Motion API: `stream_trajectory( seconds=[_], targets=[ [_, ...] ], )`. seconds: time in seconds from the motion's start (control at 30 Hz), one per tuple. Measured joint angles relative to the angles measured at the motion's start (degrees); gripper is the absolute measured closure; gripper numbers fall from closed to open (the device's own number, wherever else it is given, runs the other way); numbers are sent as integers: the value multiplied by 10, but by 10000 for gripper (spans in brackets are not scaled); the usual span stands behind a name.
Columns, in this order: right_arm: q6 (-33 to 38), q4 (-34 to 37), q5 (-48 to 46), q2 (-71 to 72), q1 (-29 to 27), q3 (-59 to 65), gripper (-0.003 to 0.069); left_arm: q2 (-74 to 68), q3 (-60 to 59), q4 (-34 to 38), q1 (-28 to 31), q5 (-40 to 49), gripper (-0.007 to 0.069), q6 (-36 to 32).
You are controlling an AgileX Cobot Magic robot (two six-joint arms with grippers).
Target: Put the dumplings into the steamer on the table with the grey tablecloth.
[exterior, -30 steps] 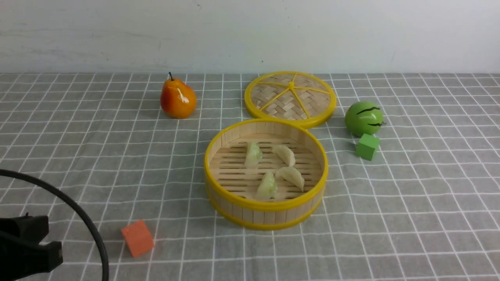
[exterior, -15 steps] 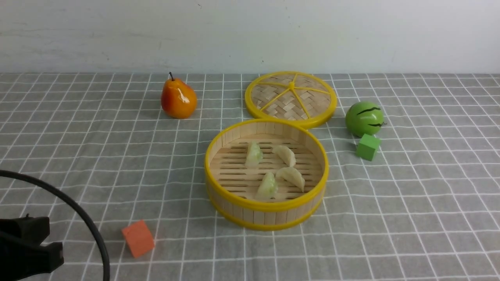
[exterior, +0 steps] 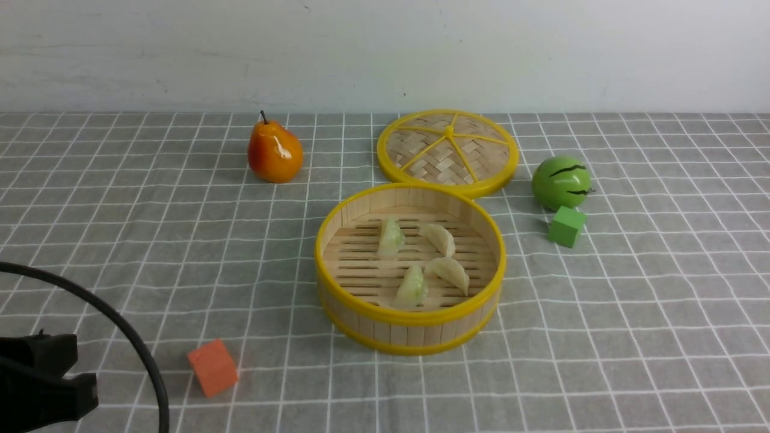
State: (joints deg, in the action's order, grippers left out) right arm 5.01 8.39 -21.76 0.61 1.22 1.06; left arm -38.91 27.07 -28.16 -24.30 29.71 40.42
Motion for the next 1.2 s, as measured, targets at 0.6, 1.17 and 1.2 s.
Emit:
stream_trajectory(
  seconds=[0.6, 1.17, 1.2],
  targets=[
    [0, 0, 0, 0, 0, 0, 634, 93, -61, -60, 0, 49, 466, -10],
    [0, -1, 0, 0, 0, 0, 608, 251, -175, 2, 41, -89, 511, -23],
    [0, -1, 0, 0, 0, 0, 607, 260, -194, 17, 60, -134, 545, -27]
  ],
)
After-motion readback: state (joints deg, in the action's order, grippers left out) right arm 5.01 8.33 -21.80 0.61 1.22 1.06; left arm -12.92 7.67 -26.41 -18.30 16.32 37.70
